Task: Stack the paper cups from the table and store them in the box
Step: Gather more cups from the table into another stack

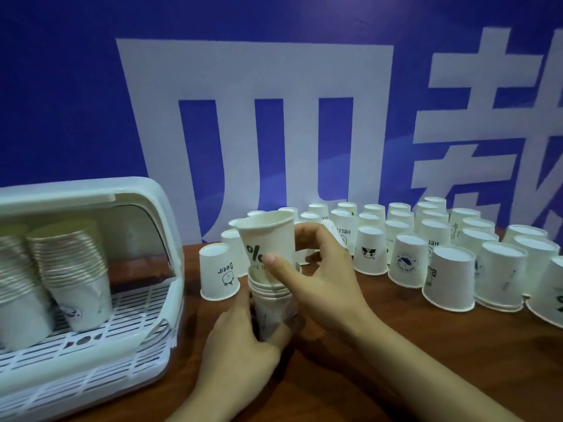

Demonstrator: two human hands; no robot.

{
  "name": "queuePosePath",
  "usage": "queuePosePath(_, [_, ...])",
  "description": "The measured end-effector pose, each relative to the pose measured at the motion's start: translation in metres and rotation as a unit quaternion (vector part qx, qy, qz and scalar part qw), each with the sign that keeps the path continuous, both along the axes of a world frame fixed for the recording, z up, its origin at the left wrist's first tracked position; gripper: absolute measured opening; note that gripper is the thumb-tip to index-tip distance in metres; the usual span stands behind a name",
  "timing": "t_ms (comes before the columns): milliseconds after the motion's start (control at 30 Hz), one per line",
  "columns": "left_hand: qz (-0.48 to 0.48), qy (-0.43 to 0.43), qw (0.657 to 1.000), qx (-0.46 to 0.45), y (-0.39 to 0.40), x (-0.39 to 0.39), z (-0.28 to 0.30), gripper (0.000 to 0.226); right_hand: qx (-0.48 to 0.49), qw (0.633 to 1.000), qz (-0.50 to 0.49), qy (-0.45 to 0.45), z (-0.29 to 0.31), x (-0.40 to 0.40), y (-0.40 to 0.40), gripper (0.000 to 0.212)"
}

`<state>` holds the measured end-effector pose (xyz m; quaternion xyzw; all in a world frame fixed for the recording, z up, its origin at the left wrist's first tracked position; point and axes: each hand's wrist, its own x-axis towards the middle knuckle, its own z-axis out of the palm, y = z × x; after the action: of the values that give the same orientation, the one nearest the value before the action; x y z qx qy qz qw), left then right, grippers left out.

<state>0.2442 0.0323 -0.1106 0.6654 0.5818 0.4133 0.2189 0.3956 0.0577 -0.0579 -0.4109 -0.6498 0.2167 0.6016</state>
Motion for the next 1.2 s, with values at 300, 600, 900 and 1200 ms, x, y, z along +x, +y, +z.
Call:
queuePosePath(300, [0.023, 0.019, 0.999, 0.029, -0.002, 0.000, -0.001, 0.052, 0.014, 0.997, 0.068, 0.023, -0.013, 0.000, 0.001, 0.075])
queuePosePath(600, [0.029, 0.014, 0.999, 0.017, -0.002, 0.002, -0.001, 0.063, 0.063, 0.978, -0.059, -0.189, -0.032, 0.004, 0.020, 0.056])
queuePosePath(900, [0.025, 0.021, 0.999, 0.006, -0.004, 0.002, 0.001, 0.069, 0.013, 0.996, 0.013, -0.083, -0.040, 0.003, 0.022, 0.055])
queuePosePath(1200, [0.027, 0.059, 0.998, -0.014, 0.000, 0.002, -0.002, 0.068, -0.304, 0.941, -0.033, 0.147, -0.042, 0.043, 0.065, 0.040])
